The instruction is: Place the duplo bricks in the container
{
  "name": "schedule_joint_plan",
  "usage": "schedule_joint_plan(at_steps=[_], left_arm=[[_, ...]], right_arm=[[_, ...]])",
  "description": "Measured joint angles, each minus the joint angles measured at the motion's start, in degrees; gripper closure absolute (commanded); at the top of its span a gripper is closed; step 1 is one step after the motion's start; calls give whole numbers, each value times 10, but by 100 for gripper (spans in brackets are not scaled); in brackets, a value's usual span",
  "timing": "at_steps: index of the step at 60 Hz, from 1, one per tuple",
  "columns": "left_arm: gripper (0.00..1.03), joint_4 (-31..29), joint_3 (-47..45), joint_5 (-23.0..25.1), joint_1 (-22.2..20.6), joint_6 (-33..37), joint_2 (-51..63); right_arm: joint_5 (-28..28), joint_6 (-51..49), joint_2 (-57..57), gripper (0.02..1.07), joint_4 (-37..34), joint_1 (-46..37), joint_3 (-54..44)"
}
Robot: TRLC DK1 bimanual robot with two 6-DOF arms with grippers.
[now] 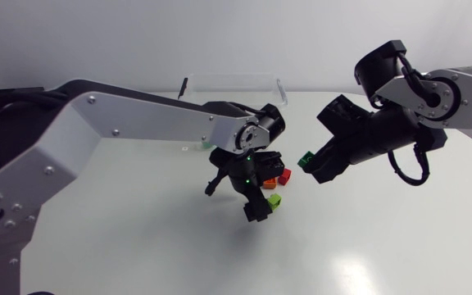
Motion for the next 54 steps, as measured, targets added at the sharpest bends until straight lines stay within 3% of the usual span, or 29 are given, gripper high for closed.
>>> schedule_joint_plan(at_steps=[9, 16, 27, 32, 46, 54], left_arm=[[11, -41, 53, 0, -3, 0, 41], [21, -55, 77, 0, -3, -2, 63], [60, -61, 108, 0, -7, -7, 88], [87, -65, 117, 0, -10, -14, 97], [90, -56, 114, 0, -16, -16, 100], [90, -30, 55, 2, -16, -20, 61]], right_arm=[[-14, 2, -2, 80, -16, -17, 20], [-24, 9, -5, 80, -20, -29, 49], [-48, 26, -7, 80, -20, -58, 102], [-59, 34, -7, 80, -21, -75, 120], [-75, 59, 18, 79, -6, -100, 176], [-74, 84, 62, 80, 16, -83, 202]])
